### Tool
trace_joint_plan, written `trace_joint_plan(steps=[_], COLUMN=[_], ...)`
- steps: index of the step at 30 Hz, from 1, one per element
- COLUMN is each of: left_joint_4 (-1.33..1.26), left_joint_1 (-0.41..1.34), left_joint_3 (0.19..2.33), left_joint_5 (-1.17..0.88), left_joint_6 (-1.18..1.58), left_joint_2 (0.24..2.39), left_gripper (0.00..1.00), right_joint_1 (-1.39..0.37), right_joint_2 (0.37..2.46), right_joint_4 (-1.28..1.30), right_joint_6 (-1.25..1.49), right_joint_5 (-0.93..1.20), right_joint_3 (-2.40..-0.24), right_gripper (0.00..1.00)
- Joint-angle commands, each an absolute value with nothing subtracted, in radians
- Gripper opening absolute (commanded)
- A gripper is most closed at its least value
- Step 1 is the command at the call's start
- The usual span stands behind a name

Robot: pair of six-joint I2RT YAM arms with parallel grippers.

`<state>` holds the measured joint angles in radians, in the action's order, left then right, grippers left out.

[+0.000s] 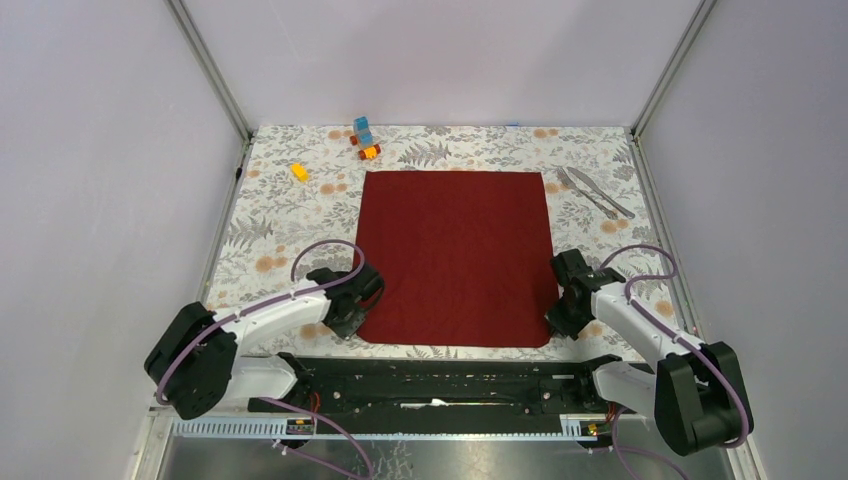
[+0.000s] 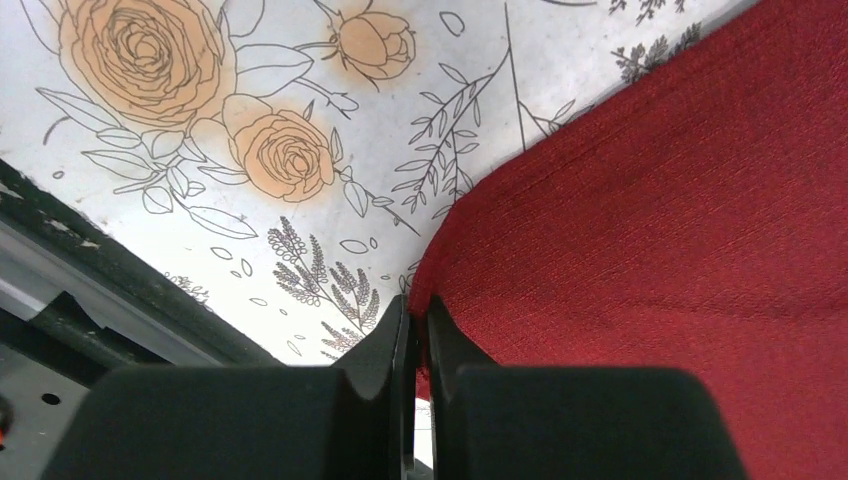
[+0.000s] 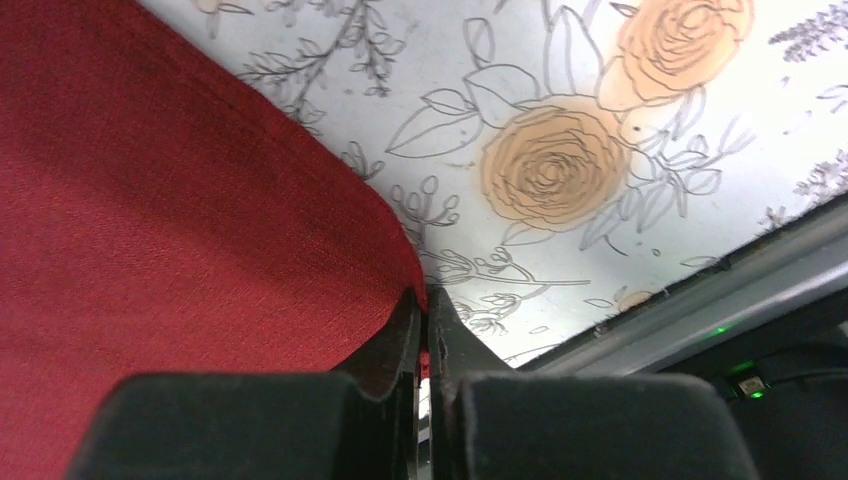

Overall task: Fold the napkin into a case and place the utensils inside
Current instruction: Pick up the flattened napkin from the center of the board, then flatten the napkin at the center of the board.

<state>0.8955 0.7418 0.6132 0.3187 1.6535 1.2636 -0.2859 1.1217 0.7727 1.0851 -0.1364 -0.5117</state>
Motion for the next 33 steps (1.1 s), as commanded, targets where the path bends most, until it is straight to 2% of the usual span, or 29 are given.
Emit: trace_joint_plan(steps=[1, 5, 10, 13, 17, 21, 26, 28, 31, 33], left_joint_4=[0.881, 0.980, 1.012, 0.849, 0.549, 0.492, 0.494, 0.556, 0.705, 0.712], left_joint_1=[0.695, 0.682, 0.680, 0.681, 0.680, 0.680, 0.681, 0.680, 0.671, 0.586], left_joint_3=[0.575, 0.701, 0.905, 1.006, 1.111, 1.249, 1.317, 1.356, 1.486, 1.568], left_joint_5=[0.287, 0.324, 0.319, 0.248, 0.104, 0.053, 0.247, 0.411, 0.626, 0.584], left_joint_6=[1.617, 1.546, 1.373, 1.197, 1.026, 0.925, 0.819, 0.828, 0.813, 0.757], left_joint_2=[1.212, 1.038, 0.782, 0.608, 0.477, 0.505, 0.636, 0.748, 0.973, 1.129], left_gripper=[0.00, 0.00, 0.00, 0.00, 0.00, 0.00, 0.00, 0.00, 0.00, 0.00], right_joint_1=[-0.285, -0.285, -0.285, -0.285, -0.285, -0.285, -0.286, -0.286, -0.287, -0.284], right_joint_2=[1.082, 0.951, 0.611, 0.428, 0.331, 0.348, 0.473, 0.563, 0.757, 0.915], right_joint_4=[0.654, 0.669, 0.661, 0.650, 0.612, 0.546, 0.555, 0.558, 0.553, 0.543], right_joint_6=[1.040, 0.869, 0.713, 0.675, 0.675, 0.713, 0.702, 0.688, 0.649, 0.618], right_joint_5=[-0.129, -0.013, 0.169, 0.202, 0.259, 0.258, 0.028, -0.124, -0.233, -0.281], right_joint_3=[-0.495, -0.567, -0.743, -0.889, -1.079, -1.186, -1.228, -1.232, -1.266, -1.306], right_gripper=[0.00, 0.00, 0.00, 0.00, 0.00, 0.00, 0.00, 0.00, 0.00, 0.00])
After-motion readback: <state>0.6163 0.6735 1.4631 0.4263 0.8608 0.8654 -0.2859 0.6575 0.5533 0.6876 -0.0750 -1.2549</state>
